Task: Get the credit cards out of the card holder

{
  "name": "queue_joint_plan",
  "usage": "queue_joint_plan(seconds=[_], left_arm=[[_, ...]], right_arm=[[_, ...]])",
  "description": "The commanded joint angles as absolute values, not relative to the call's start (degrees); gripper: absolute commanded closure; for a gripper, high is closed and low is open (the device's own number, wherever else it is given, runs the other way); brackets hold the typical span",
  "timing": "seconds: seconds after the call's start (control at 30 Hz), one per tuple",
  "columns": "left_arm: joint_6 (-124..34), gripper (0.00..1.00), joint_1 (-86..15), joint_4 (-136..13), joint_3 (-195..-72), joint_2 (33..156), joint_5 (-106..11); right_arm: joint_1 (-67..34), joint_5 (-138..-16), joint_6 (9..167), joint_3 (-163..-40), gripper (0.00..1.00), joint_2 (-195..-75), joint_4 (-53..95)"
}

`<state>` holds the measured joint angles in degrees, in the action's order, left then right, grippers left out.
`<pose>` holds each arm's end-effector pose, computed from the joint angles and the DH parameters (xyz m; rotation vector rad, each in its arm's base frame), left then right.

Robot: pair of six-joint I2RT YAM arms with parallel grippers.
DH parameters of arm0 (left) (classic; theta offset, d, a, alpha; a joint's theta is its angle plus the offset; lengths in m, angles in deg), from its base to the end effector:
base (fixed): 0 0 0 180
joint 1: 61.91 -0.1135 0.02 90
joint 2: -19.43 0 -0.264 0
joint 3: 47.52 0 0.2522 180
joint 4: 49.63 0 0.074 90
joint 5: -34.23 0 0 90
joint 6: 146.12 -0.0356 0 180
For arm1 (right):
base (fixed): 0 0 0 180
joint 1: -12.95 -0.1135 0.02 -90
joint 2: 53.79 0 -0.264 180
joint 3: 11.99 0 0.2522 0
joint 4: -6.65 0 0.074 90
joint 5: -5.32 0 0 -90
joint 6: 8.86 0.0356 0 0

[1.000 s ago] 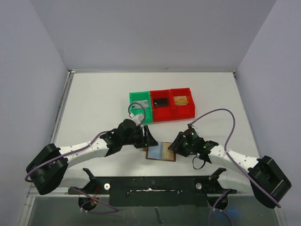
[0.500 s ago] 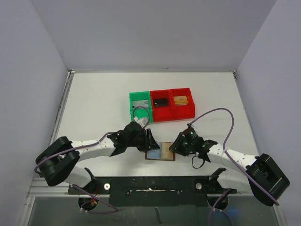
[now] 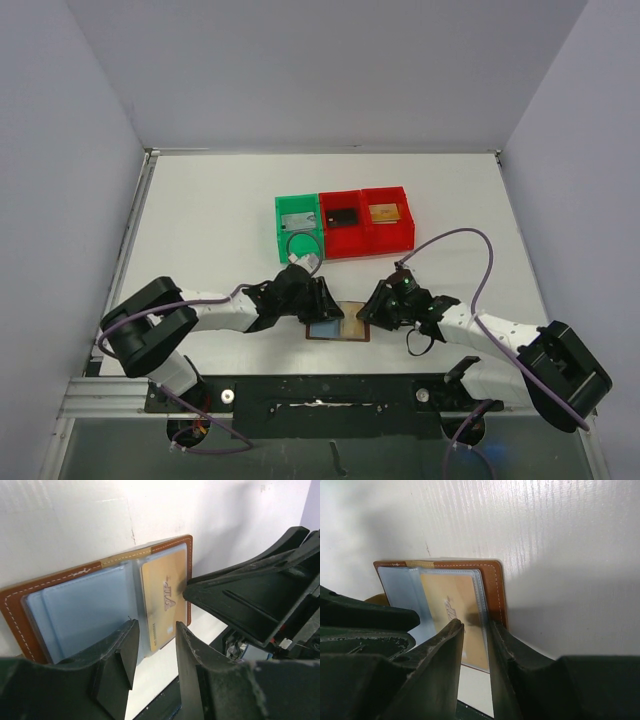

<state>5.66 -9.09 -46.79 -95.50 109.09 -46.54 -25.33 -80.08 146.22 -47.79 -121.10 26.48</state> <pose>0.1718 -0.2359 0.1413 -0.1010 2.5524 -1.1395 0.1565 0.1271 0.1398 0.5824 2.6071 0.8016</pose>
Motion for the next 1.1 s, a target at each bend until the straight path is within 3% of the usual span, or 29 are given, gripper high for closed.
queue_joint_plan(seconds=[0.0,0.4,0.73,1.07], left_arm=[[6.0,0.67,-8.7,-42.7,-96.2,110.5,-48.5],[6.8,0.79,-8.4,-38.5,-95.8,114.6,-47.3],[8.4,0.99,-8.4,-34.8,-94.5,115.6,-45.2],[8.1,1.0,-8.5,-37.1,-93.6,113.0,-46.5]], right_arm=[[-25.2,-79.7,145.0,-48.6,0.72,-122.4,26.6],[-25.1,-79.9,145.8,-49.5,0.77,-123.9,26.0],[-25.1,-79.5,145.6,-49.1,0.77,-123.2,26.1],[-24.5,-81.2,144.4,-50.5,0.74,-120.0,30.2]])
